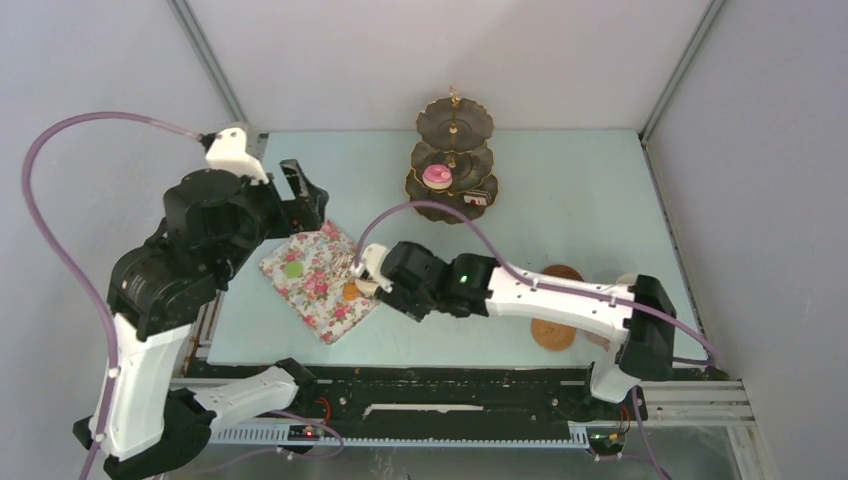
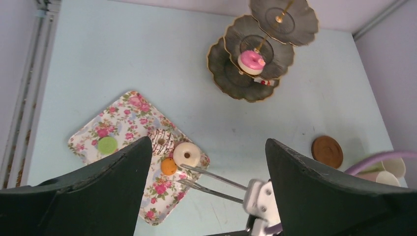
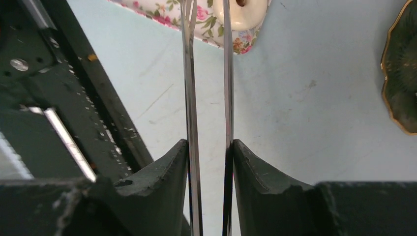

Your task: Serve the afternoon tea

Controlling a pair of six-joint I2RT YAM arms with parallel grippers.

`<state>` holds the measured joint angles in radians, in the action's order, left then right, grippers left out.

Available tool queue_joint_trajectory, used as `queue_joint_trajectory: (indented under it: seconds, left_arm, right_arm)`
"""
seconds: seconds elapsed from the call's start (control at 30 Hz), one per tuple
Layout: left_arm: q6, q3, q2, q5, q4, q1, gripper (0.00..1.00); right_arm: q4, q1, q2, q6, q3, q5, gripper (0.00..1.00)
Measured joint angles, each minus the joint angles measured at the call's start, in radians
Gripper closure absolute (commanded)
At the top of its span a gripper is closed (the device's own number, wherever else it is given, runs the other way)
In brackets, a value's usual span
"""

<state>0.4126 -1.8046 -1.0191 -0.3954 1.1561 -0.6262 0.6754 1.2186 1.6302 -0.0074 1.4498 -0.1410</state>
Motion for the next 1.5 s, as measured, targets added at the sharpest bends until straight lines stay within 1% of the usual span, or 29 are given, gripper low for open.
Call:
queue_joint_trajectory:
  seconds: [0.13,0.3,0.43,0.93,1.33,1.5]
  left_arm:
    - [0.007,-0.001,0.044,-0.062,0.011,0.0,0.09]
    - [0.009,0.011,0.109,-0.108,0.006,0.0,0.09]
    - [0.009,0.011,0.124,-0.125,0.002,0.0,0.09]
    - [0.009,0.041,0.096,-0.113,-0.019,0.0,0.08]
    - [0.008,0.051,0.097,-0.098,-0.026,0.0,0.08]
    - [0.007,0.057,0.1,-0.098,-0.026,0.0,0.08]
  right_arm:
    - [-0.011,0.053,0.055,-0.062,-0.013,-0.104,0.58]
    - [-0.021,0.066,0.092,-0.117,-0.018,-0.183,0.56]
    - [-0.026,0.075,0.105,-0.154,-0.018,-0.222,0.55]
    - [-0.045,0.097,0.122,-0.237,-0.018,-0.229,0.55]
    - [-0.05,0.098,0.182,-0.248,-0.018,-0.261,0.55]
    - [-0.05,0.098,0.205,-0.251,-0.018,-0.291,0.57]
